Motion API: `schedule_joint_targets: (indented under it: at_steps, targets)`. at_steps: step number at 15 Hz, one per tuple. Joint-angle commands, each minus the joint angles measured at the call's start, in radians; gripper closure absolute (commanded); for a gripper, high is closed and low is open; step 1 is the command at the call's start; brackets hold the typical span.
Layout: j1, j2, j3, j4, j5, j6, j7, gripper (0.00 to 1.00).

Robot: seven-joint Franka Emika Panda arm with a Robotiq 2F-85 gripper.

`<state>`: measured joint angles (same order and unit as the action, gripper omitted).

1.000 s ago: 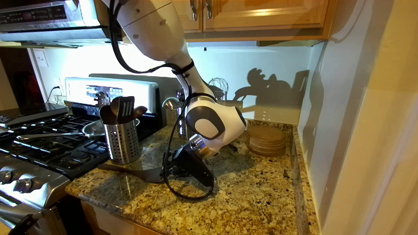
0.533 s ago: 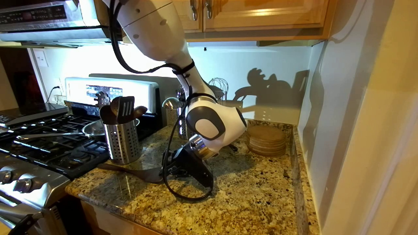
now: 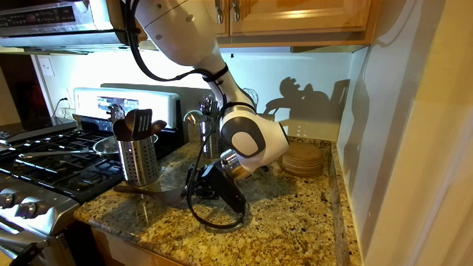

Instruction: Put the wooden spoon in the utensil holder

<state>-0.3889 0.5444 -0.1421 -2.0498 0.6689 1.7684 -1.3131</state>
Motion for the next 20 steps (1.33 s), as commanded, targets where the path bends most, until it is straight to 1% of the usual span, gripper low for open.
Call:
schedule_joint_targets:
  at_steps: [1, 7, 15, 20]
  targets:
    - [-0.008, -0.054, -0.02, 0.001, -0.047, -0.073, 0.03, 0.94]
    - [-0.007, -0.132, -0.049, -0.003, -0.091, -0.13, 0.038, 0.93]
    - [0.001, -0.274, -0.076, -0.023, -0.148, -0.118, 0.07, 0.94]
    - [0.013, -0.381, -0.088, -0.031, -0.198, -0.108, 0.116, 0.94]
